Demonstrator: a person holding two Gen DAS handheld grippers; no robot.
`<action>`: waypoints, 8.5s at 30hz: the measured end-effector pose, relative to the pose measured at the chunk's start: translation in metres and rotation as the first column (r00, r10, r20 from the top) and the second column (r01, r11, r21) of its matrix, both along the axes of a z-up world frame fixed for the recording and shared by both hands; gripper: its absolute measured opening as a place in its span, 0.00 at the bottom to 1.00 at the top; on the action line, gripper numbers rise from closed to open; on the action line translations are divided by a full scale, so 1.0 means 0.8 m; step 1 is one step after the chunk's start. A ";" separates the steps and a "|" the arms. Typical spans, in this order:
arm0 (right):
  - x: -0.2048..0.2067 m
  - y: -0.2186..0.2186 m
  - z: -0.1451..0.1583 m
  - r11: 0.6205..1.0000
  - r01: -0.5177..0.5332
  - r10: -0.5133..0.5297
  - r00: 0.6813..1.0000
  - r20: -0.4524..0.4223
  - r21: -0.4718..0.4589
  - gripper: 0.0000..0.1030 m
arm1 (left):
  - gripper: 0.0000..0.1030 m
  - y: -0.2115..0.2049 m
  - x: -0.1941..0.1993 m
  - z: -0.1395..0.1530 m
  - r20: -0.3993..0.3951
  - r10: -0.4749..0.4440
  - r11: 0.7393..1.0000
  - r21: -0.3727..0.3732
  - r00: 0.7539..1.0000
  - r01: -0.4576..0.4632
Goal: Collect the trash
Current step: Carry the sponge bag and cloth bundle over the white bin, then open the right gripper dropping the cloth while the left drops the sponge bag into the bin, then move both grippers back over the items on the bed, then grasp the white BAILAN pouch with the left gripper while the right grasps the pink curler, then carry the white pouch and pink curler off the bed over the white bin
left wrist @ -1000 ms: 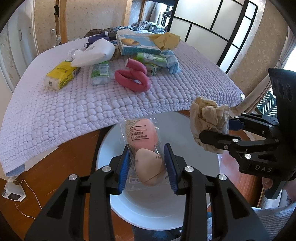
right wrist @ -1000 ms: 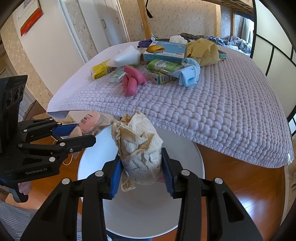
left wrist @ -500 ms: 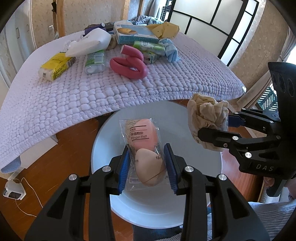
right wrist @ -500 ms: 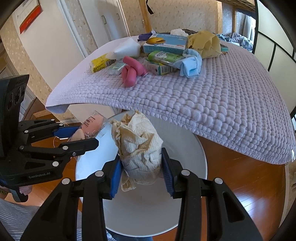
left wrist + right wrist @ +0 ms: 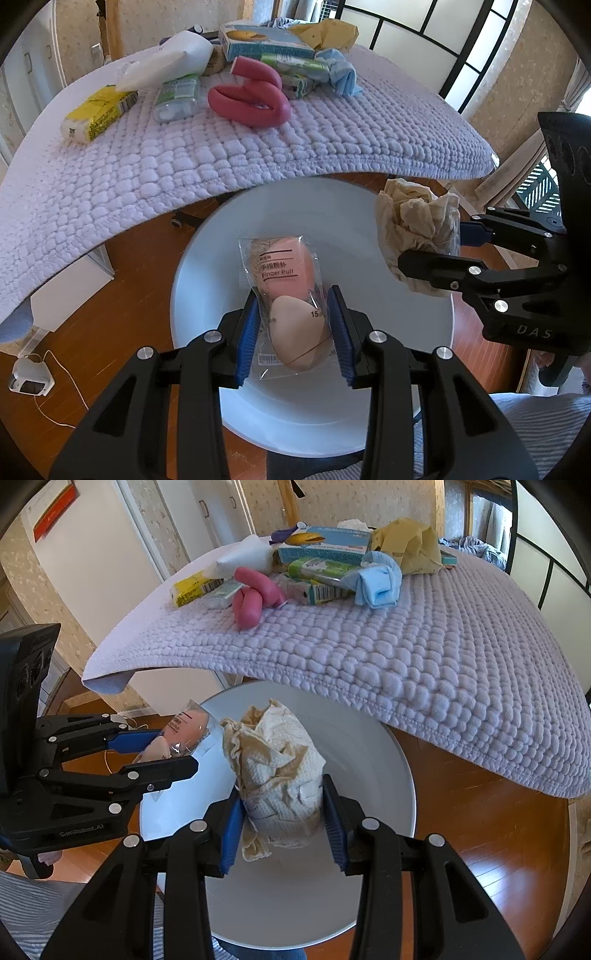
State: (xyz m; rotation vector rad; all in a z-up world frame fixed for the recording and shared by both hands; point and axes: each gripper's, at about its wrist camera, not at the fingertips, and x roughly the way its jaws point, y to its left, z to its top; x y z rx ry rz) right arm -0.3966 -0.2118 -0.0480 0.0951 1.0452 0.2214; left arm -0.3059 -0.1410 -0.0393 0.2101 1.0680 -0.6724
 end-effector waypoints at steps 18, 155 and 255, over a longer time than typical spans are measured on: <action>0.008 0.002 -0.027 1.000 -0.010 0.010 0.999 -0.045 -0.002 0.38 | 0.38 -0.021 0.007 -0.030 -0.038 -0.005 0.999 0.044 0.999 0.006; 0.151 0.060 0.045 0.991 0.113 -0.097 0.976 0.194 -0.074 0.73 | 0.99 -0.018 0.256 0.060 0.046 -0.081 0.981 -0.173 0.996 0.088; 0.046 -0.008 0.100 0.998 0.058 -0.060 0.985 0.163 0.016 0.44 | 0.51 0.029 0.101 0.074 0.060 0.080 0.976 -0.210 0.995 -0.066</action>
